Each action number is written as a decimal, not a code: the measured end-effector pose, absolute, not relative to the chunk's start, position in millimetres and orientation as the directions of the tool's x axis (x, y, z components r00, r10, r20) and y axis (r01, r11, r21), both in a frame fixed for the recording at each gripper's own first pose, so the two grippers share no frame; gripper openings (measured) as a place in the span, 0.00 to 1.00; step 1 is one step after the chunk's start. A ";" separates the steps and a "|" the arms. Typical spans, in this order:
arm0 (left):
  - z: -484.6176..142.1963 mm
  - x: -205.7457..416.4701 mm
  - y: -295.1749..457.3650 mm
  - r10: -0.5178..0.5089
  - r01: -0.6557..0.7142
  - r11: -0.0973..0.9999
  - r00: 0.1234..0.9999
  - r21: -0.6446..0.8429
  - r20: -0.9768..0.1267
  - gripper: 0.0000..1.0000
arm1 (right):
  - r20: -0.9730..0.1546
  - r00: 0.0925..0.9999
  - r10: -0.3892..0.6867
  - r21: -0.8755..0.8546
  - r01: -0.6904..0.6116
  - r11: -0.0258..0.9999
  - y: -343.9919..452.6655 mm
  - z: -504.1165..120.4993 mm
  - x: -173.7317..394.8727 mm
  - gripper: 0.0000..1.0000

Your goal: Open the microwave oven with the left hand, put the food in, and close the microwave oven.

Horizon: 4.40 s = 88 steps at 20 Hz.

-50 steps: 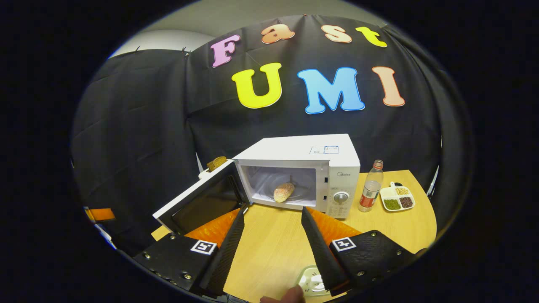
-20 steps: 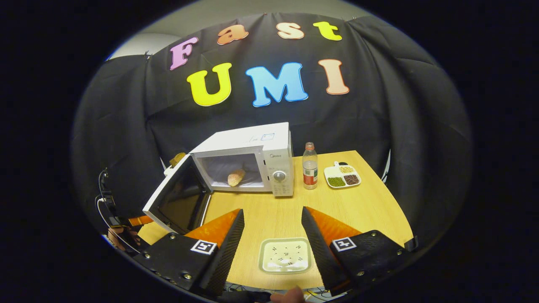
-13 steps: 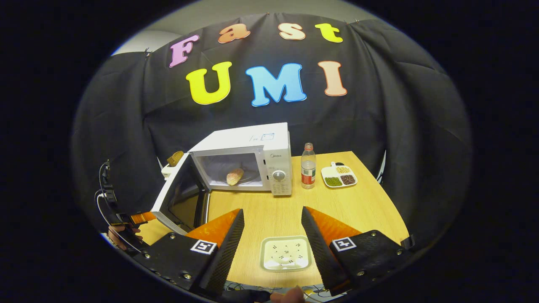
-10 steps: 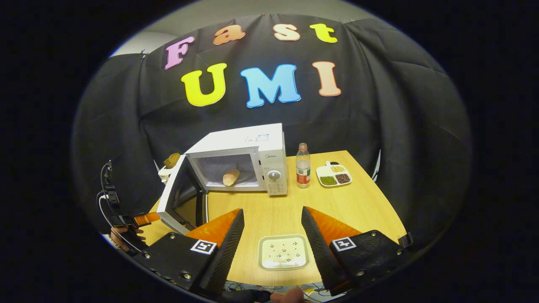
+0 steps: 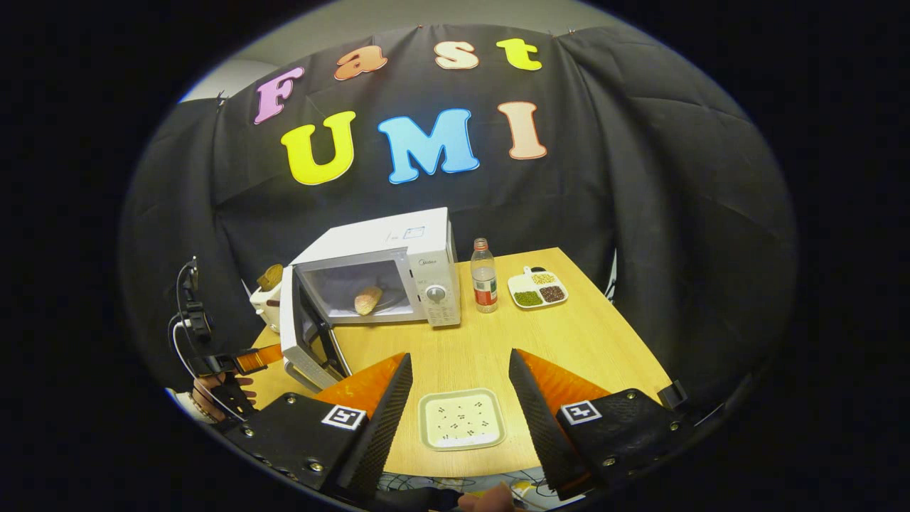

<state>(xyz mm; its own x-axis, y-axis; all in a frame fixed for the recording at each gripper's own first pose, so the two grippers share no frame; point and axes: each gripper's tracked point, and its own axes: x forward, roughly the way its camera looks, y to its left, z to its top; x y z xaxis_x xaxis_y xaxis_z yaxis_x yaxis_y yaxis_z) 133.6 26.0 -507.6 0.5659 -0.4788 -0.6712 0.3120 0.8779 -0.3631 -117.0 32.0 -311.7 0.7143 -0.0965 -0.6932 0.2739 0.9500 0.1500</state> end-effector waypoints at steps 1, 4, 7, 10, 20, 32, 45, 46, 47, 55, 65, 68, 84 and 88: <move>-509.2 137.7 19.8 -0.489 0.326 0.872 0.560 -0.364 -0.669 0.86 | -0.695 0.712 -0.103 0.144 0.277 0.950 29.6 -311.0 -118.2 0.84; -512.8 148.1 -1.9 -0.515 0.351 0.857 0.544 -0.378 -0.662 0.86 | -0.697 0.707 -0.120 0.133 0.292 0.947 23.3 -311.7 -120.2 0.84; -516.3 160.9 -24.9 -0.537 0.377 0.842 0.534 -0.385 -0.652 0.86 | -0.705 0.695 -0.141 0.118 0.310 0.943 14.8 -313.7 -122.6 0.84; -521.3 175.5 -43.7 -0.557 0.396 0.829 0.520 -0.395 -0.648 0.80 | -0.709 0.685 -0.164 0.104 0.332 0.937 4.9 -315.5 -122.4 0.84; -543.8 233.9 -105.7 -0.595 0.449 0.799 0.496 -0.401 -0.632 0.86 | -0.731 0.649 -0.210 0.052 0.361 0.931 -17.3 -327.1 -112.1 0.84; -561.5 277.9 -145.5 -0.601 0.485 0.789 0.485 -0.376 -0.635 0.80 | -0.746 0.627 -0.227 0.017 0.359 0.933 -47.7 -344.1 -95.6 0.84; -592.1 283.1 -124.2 -0.459 0.368 0.882 0.530 -0.295 -0.713 0.72 | -0.722 0.666 -0.189 0.065 0.336 0.940 -55.8 -330.0 -112.2 0.84; -595.0 281.2 -125.0 -0.445 0.360 0.889 0.528 -0.284 -0.723 0.72 | -0.721 0.669 -0.179 0.067 0.325 0.943 -53.8 -328.7 -115.2 0.84; -596.9 280.6 -127.6 -0.439 0.361 0.891 0.529 -0.276 -0.726 0.71 | -0.718 0.672 -0.181 0.059 0.318 0.946 -55.1 -326.1 -119.6 0.84; -595.4 274.8 -131.5 -0.392 0.314 0.915 0.553 -0.251 -0.735 0.75 | -0.710 0.690 -0.137 0.114 0.305 0.945 -60.8 -324.5 -159.2 0.84; -609.1 65.6 -48.6 -0.228 0.052 0.973 0.391 -0.226 -0.892 0.77 | -0.673 0.739 0.022 0.248 0.197 0.949 -83.9 -332.1 -152.8 0.84; -579.4 43.4 -24.5 -0.181 -0.055 0.973 0.415 -0.223 -0.892 0.77 | -0.663 0.743 0.091 0.266 0.120 0.957 -80.2 -334.8 -140.3 0.84; -171.4 118.3 -76.8 -0.234 0.139 0.963 0.857 -0.231 -0.459 0.75 | -0.427 0.902 0.062 0.124 -0.010 0.992 -98.4 -178.6 -52.2 0.84; -55.6 131.4 -73.3 -0.248 0.202 0.960 0.937 -0.196 -0.247 0.76 | -0.350 0.933 0.082 0.136 -0.036 0.990 -64.6 -114.0 -11.6 0.84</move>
